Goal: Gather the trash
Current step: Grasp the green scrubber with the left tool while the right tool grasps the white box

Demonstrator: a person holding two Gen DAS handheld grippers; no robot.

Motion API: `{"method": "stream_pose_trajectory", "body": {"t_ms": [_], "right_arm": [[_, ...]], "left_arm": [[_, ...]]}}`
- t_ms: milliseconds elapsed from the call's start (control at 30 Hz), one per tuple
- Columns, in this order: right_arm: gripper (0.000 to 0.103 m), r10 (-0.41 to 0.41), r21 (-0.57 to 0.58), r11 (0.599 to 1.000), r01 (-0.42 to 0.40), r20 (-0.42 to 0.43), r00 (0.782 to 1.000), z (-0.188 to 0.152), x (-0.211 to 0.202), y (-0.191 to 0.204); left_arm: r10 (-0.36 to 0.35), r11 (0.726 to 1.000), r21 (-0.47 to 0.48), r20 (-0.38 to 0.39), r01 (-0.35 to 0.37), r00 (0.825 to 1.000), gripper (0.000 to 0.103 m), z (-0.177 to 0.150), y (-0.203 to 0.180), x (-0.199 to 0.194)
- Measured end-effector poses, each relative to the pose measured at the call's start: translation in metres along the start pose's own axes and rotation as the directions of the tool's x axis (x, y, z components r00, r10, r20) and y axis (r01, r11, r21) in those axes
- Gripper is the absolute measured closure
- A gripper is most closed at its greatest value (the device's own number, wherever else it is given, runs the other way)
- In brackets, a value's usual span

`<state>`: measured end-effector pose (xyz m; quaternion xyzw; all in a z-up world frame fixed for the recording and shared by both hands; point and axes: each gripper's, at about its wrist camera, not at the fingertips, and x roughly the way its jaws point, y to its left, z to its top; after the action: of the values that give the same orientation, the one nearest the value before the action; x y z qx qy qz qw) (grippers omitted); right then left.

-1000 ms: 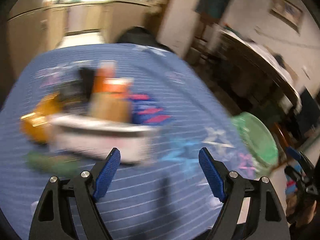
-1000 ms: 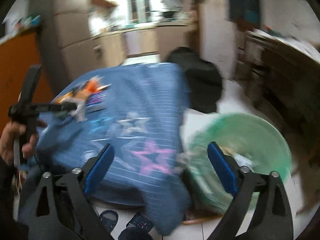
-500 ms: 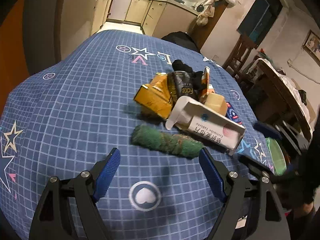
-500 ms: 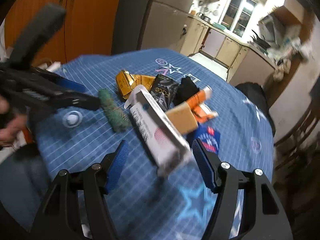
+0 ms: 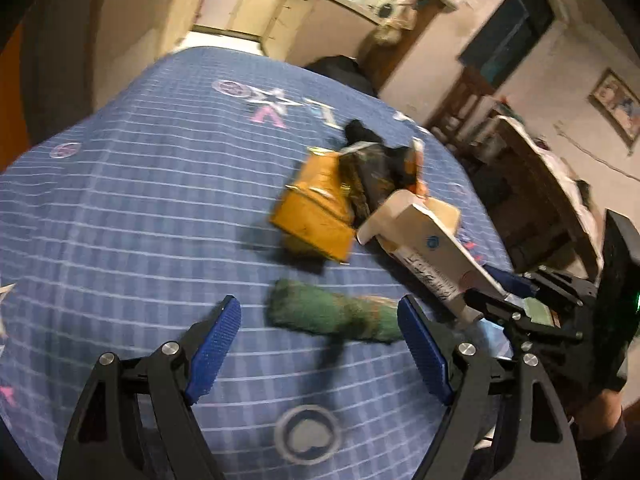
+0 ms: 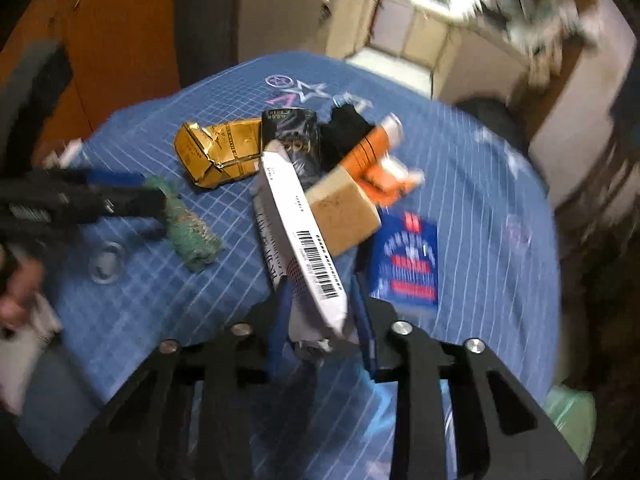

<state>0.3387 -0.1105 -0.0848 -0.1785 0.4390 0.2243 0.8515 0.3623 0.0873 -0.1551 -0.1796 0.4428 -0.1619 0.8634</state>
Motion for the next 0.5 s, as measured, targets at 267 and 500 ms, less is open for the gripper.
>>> {"method": "stream_pose_trajectory", "body": {"t_ms": [267, 500], "right_arm": [[0.081, 0.154, 0.067, 0.986, -0.150, -0.062, 0.986, -0.028, -0.021, -0.016], [0.060, 0.177, 0.086, 0.981, -0.175, -0.015, 0.984, -0.029, -0.035, -0.026]], "left_arm": [[-0.186, 0.951, 0.228, -0.125, 0.211, 0.975, 0.024, -0.023, -0.052, -0.012], [-0.027, 0.897, 0.441, 0.017, 0.016, 1.000, 0.024, -0.020, -0.083, -0.034]]}}
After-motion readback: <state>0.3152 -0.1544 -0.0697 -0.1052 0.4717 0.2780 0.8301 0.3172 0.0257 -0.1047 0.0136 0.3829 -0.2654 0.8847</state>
